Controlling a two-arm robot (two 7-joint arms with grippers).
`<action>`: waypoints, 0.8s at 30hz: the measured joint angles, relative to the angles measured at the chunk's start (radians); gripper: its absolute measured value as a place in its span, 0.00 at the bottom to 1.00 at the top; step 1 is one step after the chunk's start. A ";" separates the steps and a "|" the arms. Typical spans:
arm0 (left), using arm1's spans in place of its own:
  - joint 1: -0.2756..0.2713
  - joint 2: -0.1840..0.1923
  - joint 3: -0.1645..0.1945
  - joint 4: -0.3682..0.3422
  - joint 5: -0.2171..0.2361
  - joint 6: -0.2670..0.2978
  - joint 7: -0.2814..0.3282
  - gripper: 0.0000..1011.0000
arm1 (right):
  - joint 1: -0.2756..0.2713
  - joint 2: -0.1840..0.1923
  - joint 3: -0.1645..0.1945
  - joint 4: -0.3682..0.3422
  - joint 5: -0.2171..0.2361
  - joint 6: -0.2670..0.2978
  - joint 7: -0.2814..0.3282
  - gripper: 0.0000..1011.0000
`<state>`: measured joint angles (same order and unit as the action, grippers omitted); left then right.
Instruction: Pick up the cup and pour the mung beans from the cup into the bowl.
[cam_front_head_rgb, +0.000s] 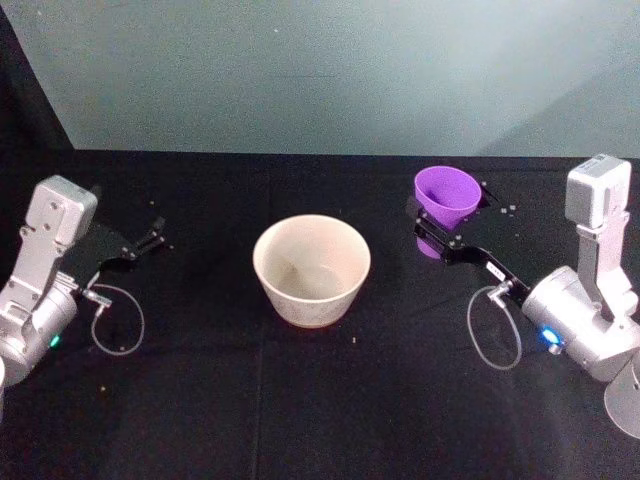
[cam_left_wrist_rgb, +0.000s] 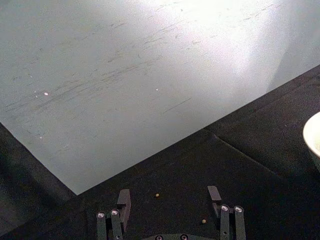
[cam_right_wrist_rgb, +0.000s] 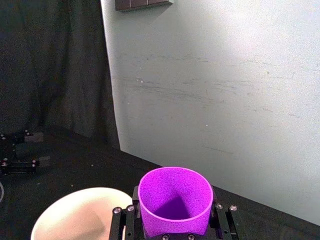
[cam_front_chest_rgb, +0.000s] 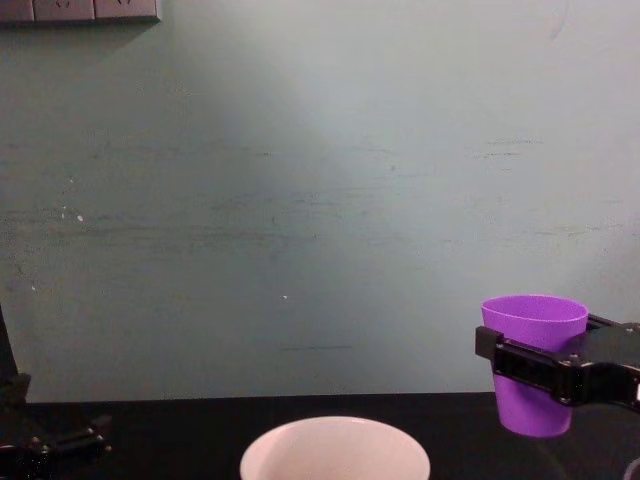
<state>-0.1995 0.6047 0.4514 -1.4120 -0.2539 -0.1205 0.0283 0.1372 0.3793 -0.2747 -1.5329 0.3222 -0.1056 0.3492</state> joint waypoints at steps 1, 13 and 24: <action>0.000 0.000 0.000 0.000 0.000 0.000 0.000 0.99 | 0.000 0.000 -0.001 0.000 0.000 0.000 0.000 0.72; 0.000 0.000 0.000 0.000 0.000 0.000 0.000 0.99 | -0.001 0.001 -0.004 0.001 0.001 -0.001 0.000 0.72; 0.000 0.000 0.000 0.000 0.000 0.000 0.000 0.99 | -0.001 0.002 -0.005 0.001 0.002 -0.002 0.000 0.72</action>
<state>-0.1995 0.6047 0.4514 -1.4120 -0.2539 -0.1205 0.0283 0.1358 0.3814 -0.2799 -1.5316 0.3243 -0.1077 0.3490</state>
